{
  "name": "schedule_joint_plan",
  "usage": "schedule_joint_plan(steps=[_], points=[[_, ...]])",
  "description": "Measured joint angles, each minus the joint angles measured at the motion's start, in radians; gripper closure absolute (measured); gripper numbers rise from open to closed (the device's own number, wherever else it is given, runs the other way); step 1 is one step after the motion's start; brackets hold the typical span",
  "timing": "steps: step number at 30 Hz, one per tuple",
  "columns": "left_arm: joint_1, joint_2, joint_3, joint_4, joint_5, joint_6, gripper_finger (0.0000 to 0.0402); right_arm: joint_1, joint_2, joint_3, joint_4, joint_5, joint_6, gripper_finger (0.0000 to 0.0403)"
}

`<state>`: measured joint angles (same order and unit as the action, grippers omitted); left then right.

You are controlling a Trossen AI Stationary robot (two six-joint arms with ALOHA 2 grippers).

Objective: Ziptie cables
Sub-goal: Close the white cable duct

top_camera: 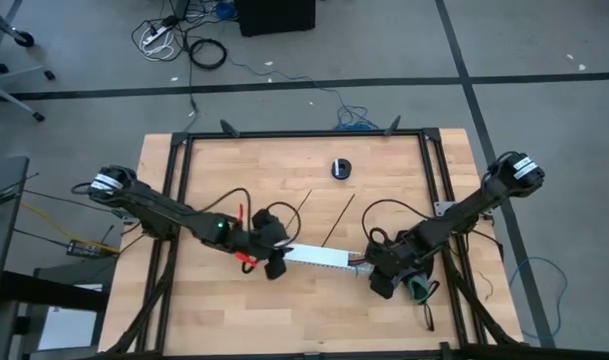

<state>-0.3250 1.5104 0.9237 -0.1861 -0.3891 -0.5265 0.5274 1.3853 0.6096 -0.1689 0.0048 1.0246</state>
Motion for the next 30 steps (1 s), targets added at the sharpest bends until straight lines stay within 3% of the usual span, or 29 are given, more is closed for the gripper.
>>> schedule_joint_plan(steps=[4,18,25,30], points=[[0.006,0.061,0.0,0.007,0.082,0.002,0.0252,0.0,-0.026,0.061,-0.097,0.002,-0.003,0.0402],[0.05,0.135,0.0,-0.028,0.155,0.056,0.0279,-0.041,-0.062,0.154,-0.149,0.029,0.149,0.0402],[0.05,0.151,0.005,0.02,0.197,0.184,0.0295,-0.053,-0.065,0.154,-0.164,0.023,0.16,0.0403],[0.051,0.147,0.089,0.003,0.199,0.306,0.0273,-0.053,-0.067,0.154,-0.148,0.015,0.15,0.0402]])
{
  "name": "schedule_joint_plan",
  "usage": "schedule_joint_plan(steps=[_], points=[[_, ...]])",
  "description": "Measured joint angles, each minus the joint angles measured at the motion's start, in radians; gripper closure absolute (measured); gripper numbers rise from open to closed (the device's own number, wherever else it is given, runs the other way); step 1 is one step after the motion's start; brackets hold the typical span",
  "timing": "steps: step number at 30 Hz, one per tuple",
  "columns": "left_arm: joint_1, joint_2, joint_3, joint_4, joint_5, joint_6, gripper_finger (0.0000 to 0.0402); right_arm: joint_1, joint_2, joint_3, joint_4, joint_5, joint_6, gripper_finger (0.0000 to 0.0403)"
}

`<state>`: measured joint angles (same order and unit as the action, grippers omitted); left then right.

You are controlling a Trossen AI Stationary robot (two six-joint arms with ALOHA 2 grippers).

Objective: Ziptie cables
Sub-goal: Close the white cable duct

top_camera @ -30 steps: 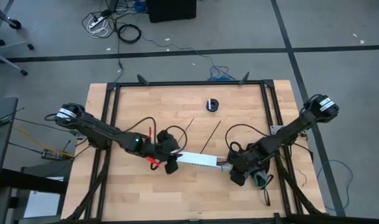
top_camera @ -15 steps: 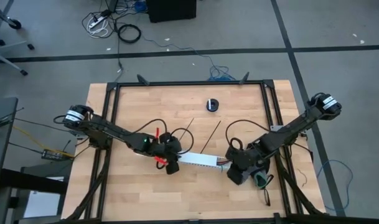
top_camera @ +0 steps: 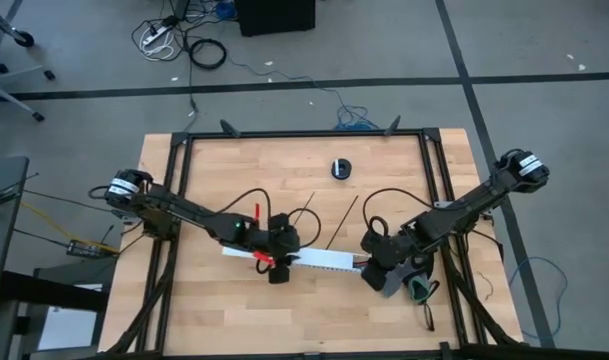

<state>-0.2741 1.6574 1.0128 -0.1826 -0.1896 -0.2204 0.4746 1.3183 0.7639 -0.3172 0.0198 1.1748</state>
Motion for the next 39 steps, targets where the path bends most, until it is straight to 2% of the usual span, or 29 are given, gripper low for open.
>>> schedule_joint_plan(steps=[5,9,13,20,25,31,39], points=[[0.0,-0.001,0.122,-0.029,0.009,0.053,0.0231,0.026,-0.026,0.001,-0.032,0.027,0.038,0.0402],[0.012,0.038,0.192,-0.073,0.057,0.054,0.0194,0.067,-0.079,0.002,-0.216,0.143,0.158,0.0402],[0.035,0.138,0.258,-0.093,0.107,0.055,0.0166,0.1,-0.112,0.001,-0.331,0.136,0.266,0.0402],[0.042,0.299,0.45,-0.163,0.114,0.144,0.0156,0.167,-0.105,-0.071,-0.279,0.129,0.413,0.0403],[0.053,0.404,0.553,-0.261,0.177,0.17,0.0156,0.198,-0.107,-0.162,-0.163,0.14,0.471,0.0403],[0.052,0.443,0.601,-0.254,0.175,0.183,0.0156,0.229,-0.106,-0.212,-0.065,0.183,0.501,0.0403],[0.078,0.445,0.601,-0.254,0.103,0.19,0.0156,0.232,-0.106,-0.213,-0.022,0.197,0.475,0.0403]])
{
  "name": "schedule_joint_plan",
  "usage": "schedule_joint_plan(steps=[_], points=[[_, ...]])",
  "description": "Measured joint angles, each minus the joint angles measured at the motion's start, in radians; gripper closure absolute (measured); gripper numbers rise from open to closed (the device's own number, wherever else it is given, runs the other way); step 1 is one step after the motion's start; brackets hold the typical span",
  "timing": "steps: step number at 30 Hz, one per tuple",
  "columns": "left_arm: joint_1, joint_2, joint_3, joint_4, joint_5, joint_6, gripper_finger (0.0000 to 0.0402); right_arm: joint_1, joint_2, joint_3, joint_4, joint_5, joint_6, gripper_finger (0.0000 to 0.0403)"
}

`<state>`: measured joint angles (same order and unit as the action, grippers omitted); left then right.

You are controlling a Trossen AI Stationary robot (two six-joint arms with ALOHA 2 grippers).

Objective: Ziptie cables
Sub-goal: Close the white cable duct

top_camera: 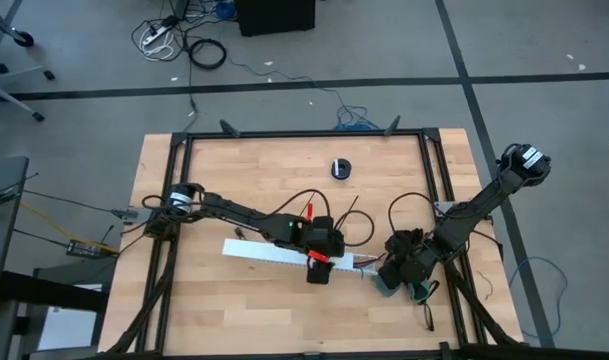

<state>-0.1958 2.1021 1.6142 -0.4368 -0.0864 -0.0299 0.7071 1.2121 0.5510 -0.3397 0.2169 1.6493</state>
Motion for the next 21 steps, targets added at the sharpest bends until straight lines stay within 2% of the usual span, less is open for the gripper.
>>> schedule_joint_plan(steps=[5,9,15,21], points=[[0.0,-0.001,0.01,0.021,-0.014,-0.038,0.0156,0.0,0.0,0.0,-0.002,0.0,-0.023,0.0402],[-0.008,-0.006,0.057,0.026,-0.015,-0.167,0.0157,0.001,0.0,0.0,-0.001,-0.002,-0.042,0.0402],[-0.009,-0.007,0.087,0.043,-0.024,-0.198,0.0158,0.001,0.0,0.0,0.001,-0.011,-0.075,0.0401],[-0.012,-0.007,0.087,0.085,-0.026,-0.349,0.0158,0.001,0.0,0.0,0.002,-0.02,-0.137,0.0402]])
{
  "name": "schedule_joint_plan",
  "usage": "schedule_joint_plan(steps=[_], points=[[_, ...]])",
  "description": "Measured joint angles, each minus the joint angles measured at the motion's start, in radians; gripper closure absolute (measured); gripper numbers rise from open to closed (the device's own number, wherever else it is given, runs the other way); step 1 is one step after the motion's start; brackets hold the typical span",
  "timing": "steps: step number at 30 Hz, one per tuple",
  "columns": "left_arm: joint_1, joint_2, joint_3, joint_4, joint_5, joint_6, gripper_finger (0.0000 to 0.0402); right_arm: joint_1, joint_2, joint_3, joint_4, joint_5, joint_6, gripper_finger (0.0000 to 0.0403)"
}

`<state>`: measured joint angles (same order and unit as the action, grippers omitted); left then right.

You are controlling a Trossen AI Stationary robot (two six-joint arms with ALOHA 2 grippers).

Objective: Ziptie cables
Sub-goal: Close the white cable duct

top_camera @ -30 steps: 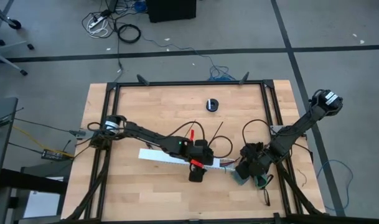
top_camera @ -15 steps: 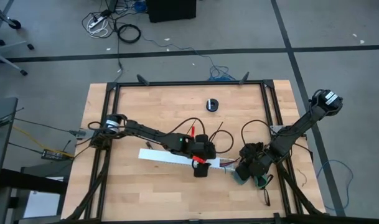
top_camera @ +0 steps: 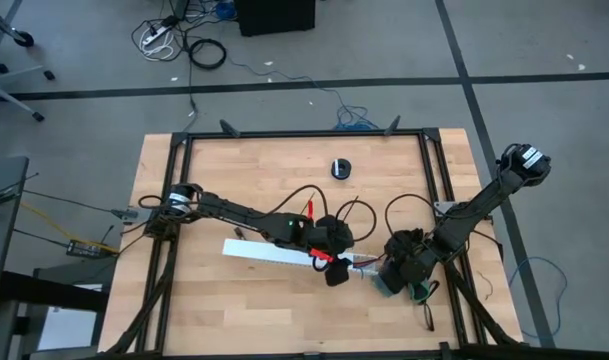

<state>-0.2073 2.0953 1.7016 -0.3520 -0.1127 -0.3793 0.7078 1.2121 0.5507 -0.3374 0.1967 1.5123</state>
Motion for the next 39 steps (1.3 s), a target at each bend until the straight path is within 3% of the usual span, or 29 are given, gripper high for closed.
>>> schedule_joint_plan(steps=[11,19,39], points=[[0.036,0.023,0.0,-0.014,-0.02,0.018,0.0153,-0.005,0.0,0.0,0.004,-0.006,-0.027,0.0401],[0.023,0.056,0.005,-0.127,0.068,0.105,0.0111,-0.015,0.0,0.001,0.017,-0.015,-0.016,0.0385],[0.018,0.056,0.006,-0.257,0.04,0.206,0.0103,-0.13,0.0,0.005,0.079,-0.119,-0.195,0.0274]])
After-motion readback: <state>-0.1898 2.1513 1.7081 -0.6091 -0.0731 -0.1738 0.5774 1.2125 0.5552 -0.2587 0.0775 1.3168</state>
